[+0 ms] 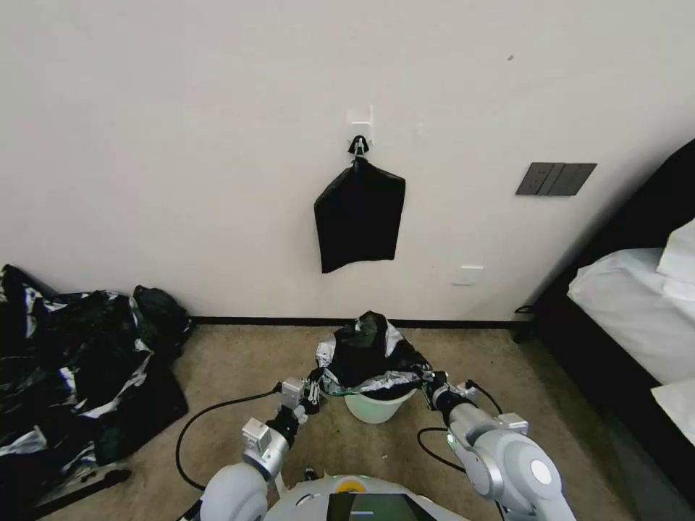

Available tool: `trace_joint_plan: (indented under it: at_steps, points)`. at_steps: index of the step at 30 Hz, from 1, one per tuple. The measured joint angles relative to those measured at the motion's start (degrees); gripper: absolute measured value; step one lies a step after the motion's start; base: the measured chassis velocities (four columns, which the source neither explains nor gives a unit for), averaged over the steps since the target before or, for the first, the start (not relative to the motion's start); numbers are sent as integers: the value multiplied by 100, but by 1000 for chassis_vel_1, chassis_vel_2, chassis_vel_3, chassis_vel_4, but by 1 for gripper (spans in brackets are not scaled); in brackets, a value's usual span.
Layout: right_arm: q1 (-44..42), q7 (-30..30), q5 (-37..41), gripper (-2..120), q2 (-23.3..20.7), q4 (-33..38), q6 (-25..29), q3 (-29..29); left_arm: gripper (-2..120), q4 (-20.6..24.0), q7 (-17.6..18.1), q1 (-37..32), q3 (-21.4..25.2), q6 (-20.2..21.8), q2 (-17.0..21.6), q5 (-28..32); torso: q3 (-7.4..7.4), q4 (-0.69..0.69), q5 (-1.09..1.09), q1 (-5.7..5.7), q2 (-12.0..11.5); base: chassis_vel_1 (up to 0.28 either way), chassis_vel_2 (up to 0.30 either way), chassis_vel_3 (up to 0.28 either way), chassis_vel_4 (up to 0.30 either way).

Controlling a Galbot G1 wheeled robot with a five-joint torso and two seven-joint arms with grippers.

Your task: Place a trash bag onto the trash bin.

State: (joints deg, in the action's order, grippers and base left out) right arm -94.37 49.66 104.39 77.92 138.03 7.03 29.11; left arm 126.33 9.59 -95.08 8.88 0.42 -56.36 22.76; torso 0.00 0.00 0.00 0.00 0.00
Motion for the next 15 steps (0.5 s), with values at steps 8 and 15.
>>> trace_joint_plan:
  at_steps: [8,15]
  points:
    - [-12,658,-101,0,-119,321,373,44,0,33,54,-90,-37,25,72,16,0,0,-1,0,0,0,0,0,0]
    - [36,1525,-205,0,151,534,215,39,0,34,36,-552,-162,49,-19,-172,0,1,0,0,0,0,0,0,0]
